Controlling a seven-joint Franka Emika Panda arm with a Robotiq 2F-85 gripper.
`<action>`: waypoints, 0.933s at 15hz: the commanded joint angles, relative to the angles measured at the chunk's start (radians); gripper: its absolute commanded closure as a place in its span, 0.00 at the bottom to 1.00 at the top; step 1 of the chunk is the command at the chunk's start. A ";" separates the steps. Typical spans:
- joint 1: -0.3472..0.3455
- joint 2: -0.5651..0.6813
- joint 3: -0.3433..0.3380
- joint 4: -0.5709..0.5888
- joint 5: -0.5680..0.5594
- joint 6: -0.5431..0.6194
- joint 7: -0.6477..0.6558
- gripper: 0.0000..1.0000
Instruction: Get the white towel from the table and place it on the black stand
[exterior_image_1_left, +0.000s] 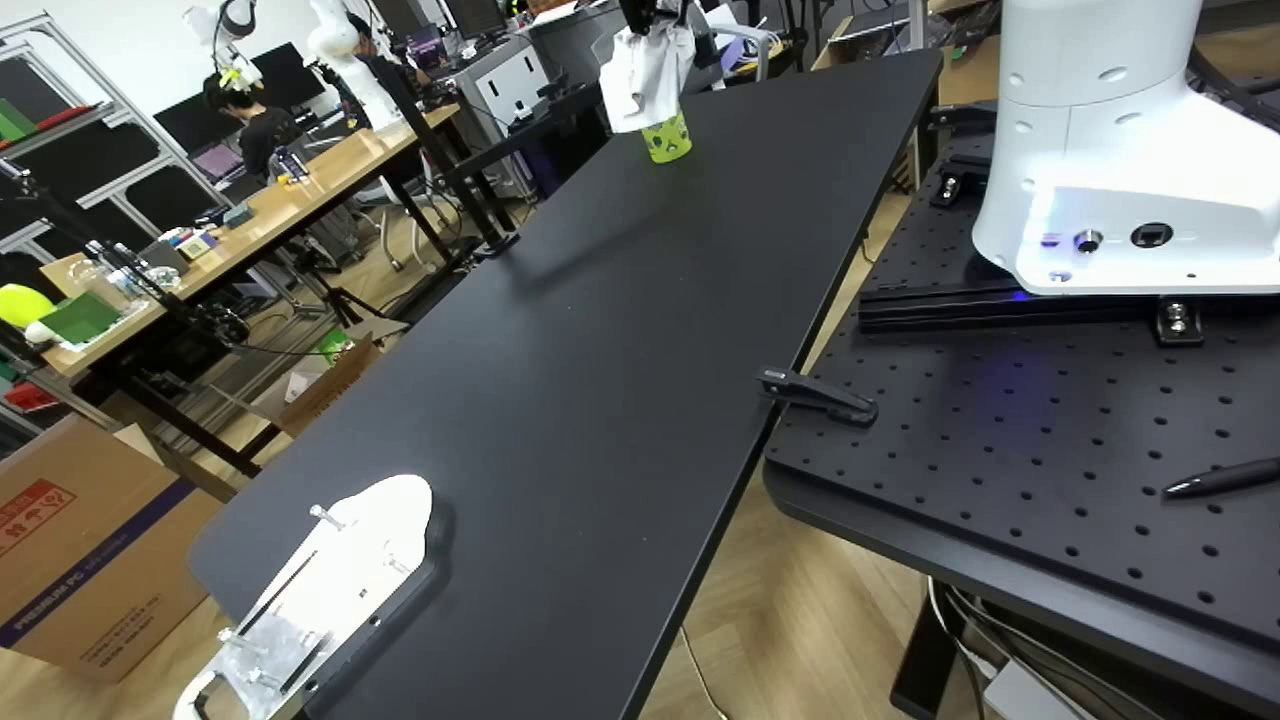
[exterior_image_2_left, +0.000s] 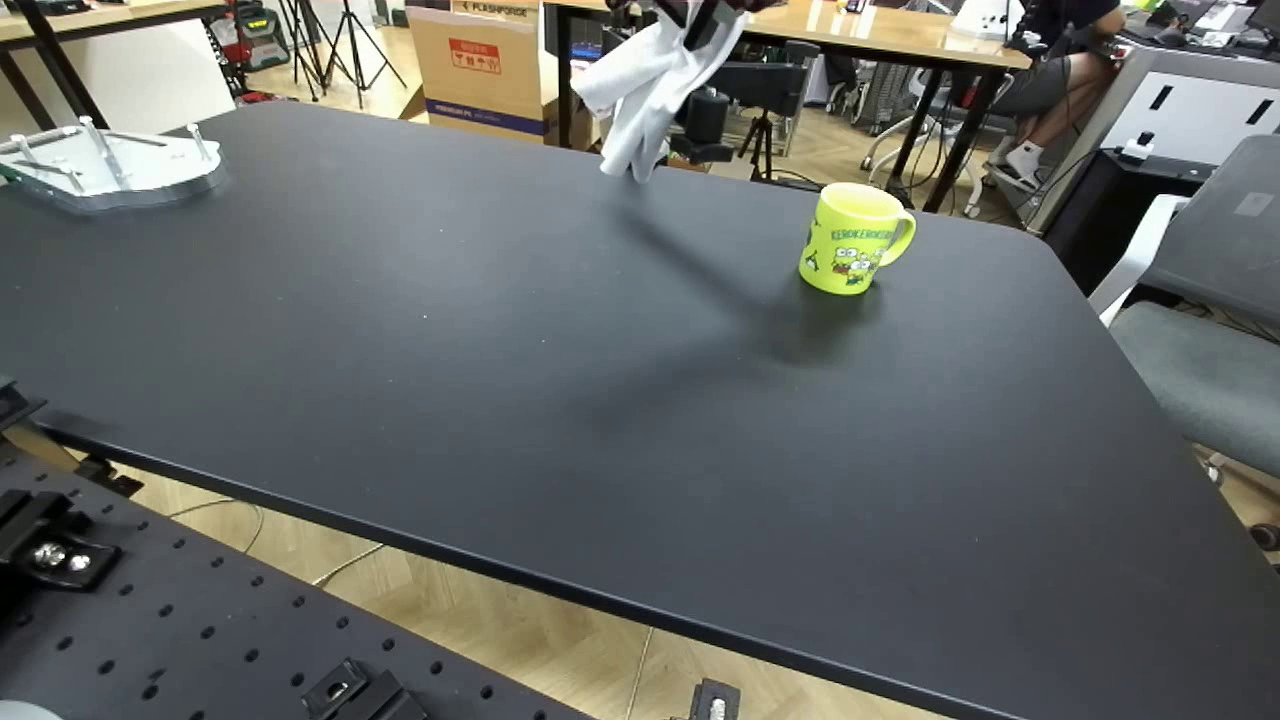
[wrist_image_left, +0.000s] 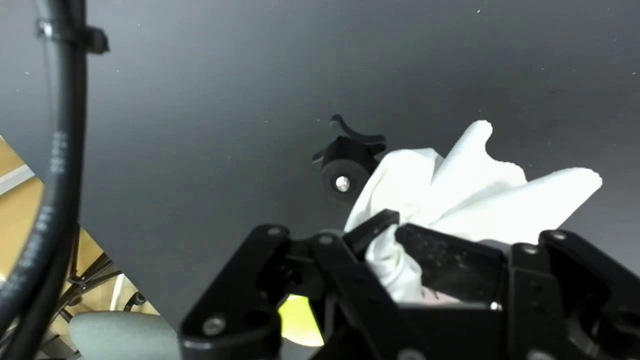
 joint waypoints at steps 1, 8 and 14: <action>-0.027 0.001 -0.019 -0.009 -0.001 0.015 0.016 1.00; -0.045 0.026 -0.045 -0.014 0.012 0.038 -0.003 0.75; -0.029 -0.001 -0.030 -0.011 0.007 0.055 -0.018 0.35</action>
